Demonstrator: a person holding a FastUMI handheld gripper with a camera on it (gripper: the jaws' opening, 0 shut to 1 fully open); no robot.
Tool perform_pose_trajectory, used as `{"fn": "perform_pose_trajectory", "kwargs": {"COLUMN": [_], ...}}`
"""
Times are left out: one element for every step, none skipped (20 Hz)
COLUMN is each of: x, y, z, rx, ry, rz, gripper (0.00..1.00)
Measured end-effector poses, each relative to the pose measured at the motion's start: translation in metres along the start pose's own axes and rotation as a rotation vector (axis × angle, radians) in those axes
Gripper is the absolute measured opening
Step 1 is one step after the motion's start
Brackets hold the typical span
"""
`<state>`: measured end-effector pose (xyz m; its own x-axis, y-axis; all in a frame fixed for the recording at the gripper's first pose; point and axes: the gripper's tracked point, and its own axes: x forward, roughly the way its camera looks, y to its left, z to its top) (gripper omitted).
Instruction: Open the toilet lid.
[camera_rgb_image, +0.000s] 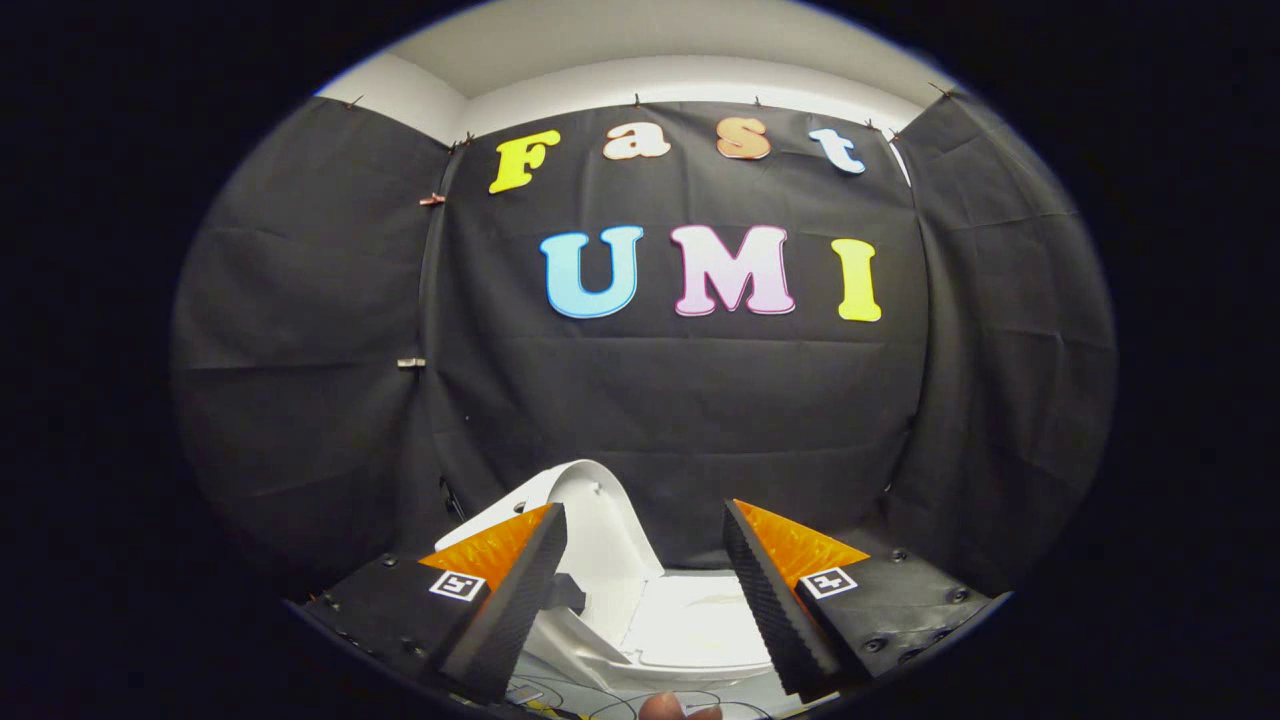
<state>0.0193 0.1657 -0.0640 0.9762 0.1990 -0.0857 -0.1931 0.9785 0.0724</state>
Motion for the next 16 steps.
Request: {"fn": "perform_pose_trajectory", "kwargs": {"x": [-0.003,-0.006,-0.01,-0.012,-0.015,-0.018,-0.021,-0.025,-0.027,-0.03,-0.034,-0.036,-0.04,-0.042,-0.045,-0.046], "y": [-0.006,-0.012,-0.019,-0.027,-0.034,-0.041,-0.048,-0.056,-0.063,-0.072,-0.08,-0.087,-0.095,-0.102,-0.108,-0.115], "z": [0.006,0.012,0.018,0.024,0.028,0.033,0.039,0.044,0.049,0.054,0.059,0.064,0.068,0.07,0.072,0.074], "rx": [0.002,0.003,0.003,0.002,0.003,0.005,0.009,0.01,0.012,0.014,0.013,0.011,0.008,0.009,0.011,0.01], "ry": [-0.013,-0.023,-0.036,-0.045,-0.055,-0.065,-0.078,-0.09,-0.102,-0.114,-0.127,-0.14,-0.154,-0.161,-0.164,-0.165], "rz": [-0.004,-0.012,-0.019,-0.026,-0.032,-0.04,-0.047,-0.054,-0.065,-0.077,-0.085,-0.095,-0.105,-0.113,-0.119,-0.128], "gripper": [0.98,0.98,0.98,0.98,0.98,0.98,0.98,0.98,0.98,0.98,0.98,0.98,0.99,0.99,0.99,0.99]}}
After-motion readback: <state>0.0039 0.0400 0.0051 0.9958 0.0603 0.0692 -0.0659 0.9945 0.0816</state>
